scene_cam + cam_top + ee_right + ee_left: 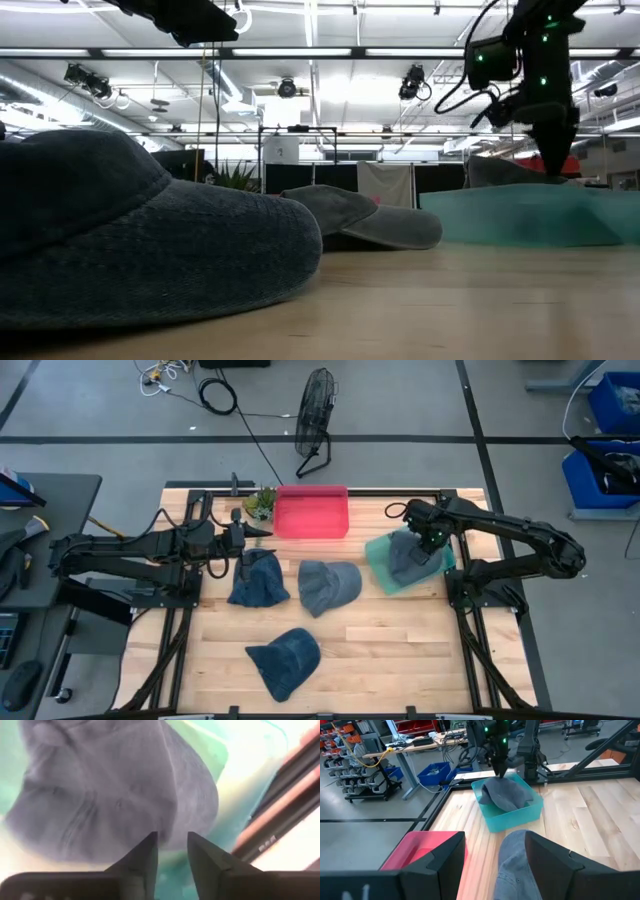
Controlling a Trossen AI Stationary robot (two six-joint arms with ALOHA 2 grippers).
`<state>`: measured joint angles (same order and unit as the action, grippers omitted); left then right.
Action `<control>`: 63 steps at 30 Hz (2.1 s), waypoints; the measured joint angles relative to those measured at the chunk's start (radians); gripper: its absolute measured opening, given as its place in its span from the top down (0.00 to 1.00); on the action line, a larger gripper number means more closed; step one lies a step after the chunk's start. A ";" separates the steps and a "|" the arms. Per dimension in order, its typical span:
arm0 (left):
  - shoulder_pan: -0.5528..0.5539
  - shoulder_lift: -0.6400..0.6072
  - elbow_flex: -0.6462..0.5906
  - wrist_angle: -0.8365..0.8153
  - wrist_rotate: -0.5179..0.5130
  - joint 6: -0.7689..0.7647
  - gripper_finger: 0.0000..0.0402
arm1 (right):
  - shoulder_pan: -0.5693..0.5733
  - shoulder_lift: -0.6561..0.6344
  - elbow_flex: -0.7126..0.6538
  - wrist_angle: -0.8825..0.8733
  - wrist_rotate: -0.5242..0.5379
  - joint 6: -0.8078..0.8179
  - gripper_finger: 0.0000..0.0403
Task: Pick & Place hat
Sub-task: Put the bottom gray cap into the green bin, then put the gray cap into the green bin
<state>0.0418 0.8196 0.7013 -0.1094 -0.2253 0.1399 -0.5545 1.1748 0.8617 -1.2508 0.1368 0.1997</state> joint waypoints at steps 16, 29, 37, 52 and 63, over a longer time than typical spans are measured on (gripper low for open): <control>0.000 0.000 0.000 -0.019 0.011 -0.102 0.48 | 0.131 0.010 0.254 0.124 -0.233 -0.029 0.62; 0.000 0.051 -0.047 -0.140 0.031 -0.189 0.50 | 0.382 0.149 0.254 0.185 -0.106 0.108 0.59; 0.000 0.225 -0.048 -0.002 0.039 -0.180 0.54 | 0.409 0.251 0.254 0.139 -0.074 0.107 0.46; 0.091 0.784 0.143 0.152 0.137 0.002 0.53 | 0.409 0.270 0.254 -0.035 -0.020 0.145 0.41; 0.095 1.004 0.194 0.169 0.151 0.002 0.58 | 0.409 0.269 0.254 0.076 -0.021 0.270 0.42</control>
<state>0.1368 1.8232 0.8955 0.0592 -0.0739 0.1416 -0.1459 1.4441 1.1160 -1.1747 0.1157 0.4698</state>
